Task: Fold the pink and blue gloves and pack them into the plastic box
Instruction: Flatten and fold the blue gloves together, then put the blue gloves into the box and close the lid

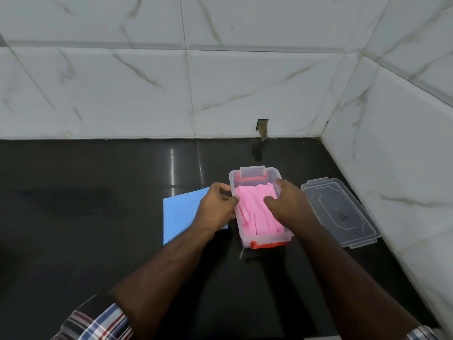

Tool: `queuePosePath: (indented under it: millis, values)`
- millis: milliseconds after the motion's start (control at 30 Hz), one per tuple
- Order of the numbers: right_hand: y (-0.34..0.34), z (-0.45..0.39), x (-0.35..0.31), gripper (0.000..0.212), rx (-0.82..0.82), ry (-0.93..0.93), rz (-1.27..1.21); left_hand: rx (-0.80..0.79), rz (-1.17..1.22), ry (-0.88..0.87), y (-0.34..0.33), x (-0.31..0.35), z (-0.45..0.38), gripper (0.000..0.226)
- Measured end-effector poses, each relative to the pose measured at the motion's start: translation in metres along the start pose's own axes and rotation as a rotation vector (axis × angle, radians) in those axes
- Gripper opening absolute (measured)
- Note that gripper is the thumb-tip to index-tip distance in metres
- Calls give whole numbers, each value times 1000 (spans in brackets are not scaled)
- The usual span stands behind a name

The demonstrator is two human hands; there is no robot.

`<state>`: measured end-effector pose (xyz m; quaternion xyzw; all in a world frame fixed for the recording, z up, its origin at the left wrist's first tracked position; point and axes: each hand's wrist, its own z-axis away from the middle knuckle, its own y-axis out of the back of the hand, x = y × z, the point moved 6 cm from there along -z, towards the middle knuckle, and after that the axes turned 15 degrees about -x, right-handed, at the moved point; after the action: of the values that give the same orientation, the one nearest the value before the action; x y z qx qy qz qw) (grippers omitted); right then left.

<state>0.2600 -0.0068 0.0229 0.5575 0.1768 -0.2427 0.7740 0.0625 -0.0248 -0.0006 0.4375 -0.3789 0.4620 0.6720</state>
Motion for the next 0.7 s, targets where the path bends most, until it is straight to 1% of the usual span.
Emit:
queuePosePath:
  millis: [100, 167, 233, 267, 333, 367, 400, 433, 467, 500, 533, 567, 600, 667, 700]
  values:
    - [-7, -1, -8, 54, -20, 5, 3, 10, -20, -30, 21, -1, 6, 9]
    - [-12, 1, -14, 55, -35, 13, 11, 35, -24, -46, 40, -3, 10, 9]
    - [-14, 5, -22, 59, -17, 21, 59, 105, -47, -38, 65, -13, 14, 14]
    - [-11, 9, -29, 60, 28, 50, 98, 152, -80, -20, 80, -19, 15, 16]
    - [-5, 23, -52, 56, 182, 206, 126, 246, -164, 41, 108, -35, 19, 18]
    - [-4, 33, -66, 50, 253, 324, 89, 286, -192, 73, 118, -43, 21, 20]
    - [-7, 43, -79, 44, 282, 434, 36, 311, -220, 105, 124, -51, 22, 24]
    - [-16, 51, -93, 39, 247, 520, -9, 313, -256, 141, 128, -58, 23, 29]
    - [-34, 57, -107, 37, 150, 589, -21, 297, -307, 181, 129, -64, 23, 36]
    - [-57, 58, -119, 36, 7, 635, 16, 267, -349, 221, 128, -69, 21, 42]
    - [-83, 59, -125, 37, -135, 657, 92, 238, -367, 252, 124, -73, 20, 47]
    - [-113, 63, -141, 40, -247, 658, 177, 226, -362, 273, 135, -81, 26, 51]
    - [-137, 64, -151, 45, -329, 631, 253, 215, -356, 275, 143, -86, 30, 54]
    - [-158, 58, -141, 56, -386, 573, 329, 206, -264, 261, 139, -89, 30, 59]
    - [-164, 55, -135, 61, -385, 558, 325, 195, -136, 255, 137, -91, 30, 59]
